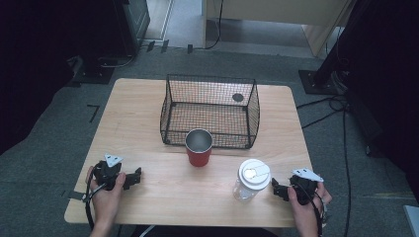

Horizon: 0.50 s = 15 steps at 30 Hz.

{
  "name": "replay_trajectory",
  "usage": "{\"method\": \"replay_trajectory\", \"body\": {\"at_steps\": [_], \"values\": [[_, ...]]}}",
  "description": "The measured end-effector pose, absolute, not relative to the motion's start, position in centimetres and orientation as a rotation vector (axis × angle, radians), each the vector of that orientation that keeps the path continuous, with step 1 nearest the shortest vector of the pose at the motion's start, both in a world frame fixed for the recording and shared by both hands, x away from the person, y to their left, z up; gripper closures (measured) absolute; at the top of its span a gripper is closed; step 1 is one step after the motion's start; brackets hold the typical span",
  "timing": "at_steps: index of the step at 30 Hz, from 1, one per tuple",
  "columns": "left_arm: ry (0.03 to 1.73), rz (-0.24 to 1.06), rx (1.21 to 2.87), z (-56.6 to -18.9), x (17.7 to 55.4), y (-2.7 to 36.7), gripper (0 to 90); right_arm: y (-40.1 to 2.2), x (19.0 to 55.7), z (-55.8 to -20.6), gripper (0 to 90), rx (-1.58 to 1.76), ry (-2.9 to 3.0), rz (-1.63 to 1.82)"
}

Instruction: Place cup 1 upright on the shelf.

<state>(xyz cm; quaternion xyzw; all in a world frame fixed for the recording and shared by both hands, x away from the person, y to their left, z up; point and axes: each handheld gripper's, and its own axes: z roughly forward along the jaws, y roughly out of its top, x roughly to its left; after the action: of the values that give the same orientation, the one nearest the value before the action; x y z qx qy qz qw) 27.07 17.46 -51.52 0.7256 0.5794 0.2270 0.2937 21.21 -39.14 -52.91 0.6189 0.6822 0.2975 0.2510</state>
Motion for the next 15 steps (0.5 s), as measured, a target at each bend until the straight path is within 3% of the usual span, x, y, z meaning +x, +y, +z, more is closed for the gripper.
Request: {"method": "replay_trajectory", "body": {"at_steps": [15], "values": [[1.295,0.563,1.943,-47.9,25.6,12.8,0.0,-39.1,21.3,-52.9,0.0,1.688,1.853,0.809]]}}
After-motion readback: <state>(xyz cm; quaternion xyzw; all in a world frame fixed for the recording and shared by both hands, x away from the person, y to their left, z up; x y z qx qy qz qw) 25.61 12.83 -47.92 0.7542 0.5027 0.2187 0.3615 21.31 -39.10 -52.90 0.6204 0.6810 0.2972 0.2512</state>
